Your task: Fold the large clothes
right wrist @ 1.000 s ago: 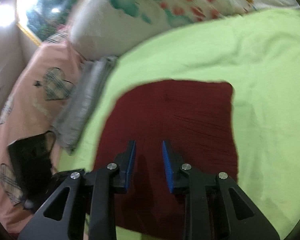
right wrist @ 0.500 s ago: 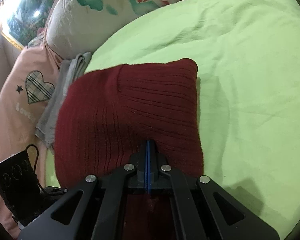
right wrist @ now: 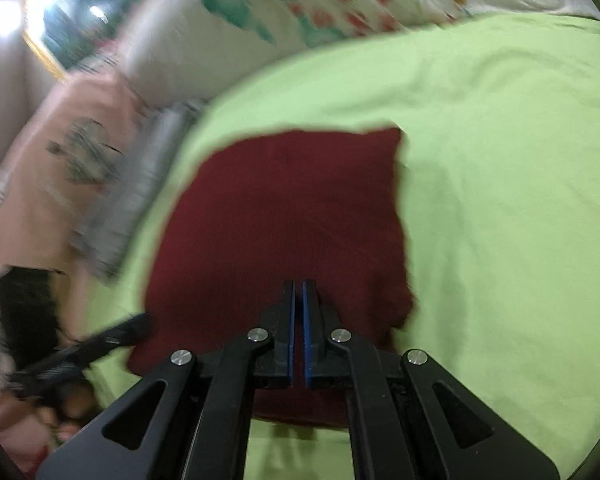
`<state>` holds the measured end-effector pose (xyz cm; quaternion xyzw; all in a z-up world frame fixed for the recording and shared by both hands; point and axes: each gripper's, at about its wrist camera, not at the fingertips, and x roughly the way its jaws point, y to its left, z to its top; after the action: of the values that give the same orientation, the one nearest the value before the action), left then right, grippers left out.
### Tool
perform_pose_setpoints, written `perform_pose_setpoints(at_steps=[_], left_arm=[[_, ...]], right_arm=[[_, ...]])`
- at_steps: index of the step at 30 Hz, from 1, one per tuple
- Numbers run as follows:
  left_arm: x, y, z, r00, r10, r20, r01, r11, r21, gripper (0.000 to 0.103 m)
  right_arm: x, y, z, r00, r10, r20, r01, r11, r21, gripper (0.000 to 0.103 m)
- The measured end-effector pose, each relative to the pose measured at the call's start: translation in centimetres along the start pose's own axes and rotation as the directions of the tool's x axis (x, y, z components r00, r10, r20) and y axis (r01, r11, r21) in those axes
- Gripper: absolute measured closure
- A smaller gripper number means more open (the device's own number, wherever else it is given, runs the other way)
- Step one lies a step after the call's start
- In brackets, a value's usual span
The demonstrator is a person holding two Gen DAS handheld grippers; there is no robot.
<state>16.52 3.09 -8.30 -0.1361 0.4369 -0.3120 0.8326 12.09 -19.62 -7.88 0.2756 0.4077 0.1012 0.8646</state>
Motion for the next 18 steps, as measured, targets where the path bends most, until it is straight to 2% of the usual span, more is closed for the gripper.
perform_pose_setpoints(at_steps=[1,4,7,11,18], left_arm=[[0.4,0.0,-0.4,1.0,-0.01,-0.008,0.01,1.0,-0.001,0.103],[1.3,-0.4,-1.0,1.0,-0.015,-0.019,0.015,1.0,0.0,0.103],[1.5,-0.7,-1.2,1.0,-0.007,-0.012,0.007,1.0,0.0,0.103],[-0.3,-1.7,-2.0,0.997,0.068,0.035,-0.069,0.997,0.033,0.103],[-3.0,-2.0,-3.6,0.992,0.11,0.065,-0.111,0.994,0.019,0.103]], right_arm=[[0.9,-0.6,-0.4,0.999,-0.013,-0.03,0.013,1.0,0.012,0.1],[1.2,-2.1,-0.8,1.0,0.02,-0.013,-0.019,0.998,0.06,0.101],[0.7,-1.9,-0.6,1.0,0.007,-0.016,-0.006,0.999,0.045,0.101],[-1.1,-0.9,-0.8,1.0,0.017,0.007,-0.017,1.0,0.022,0.1],[-1.4,-0.7,-2.1,1.0,-0.006,-0.024,0.006,1.0,0.029,0.1]])
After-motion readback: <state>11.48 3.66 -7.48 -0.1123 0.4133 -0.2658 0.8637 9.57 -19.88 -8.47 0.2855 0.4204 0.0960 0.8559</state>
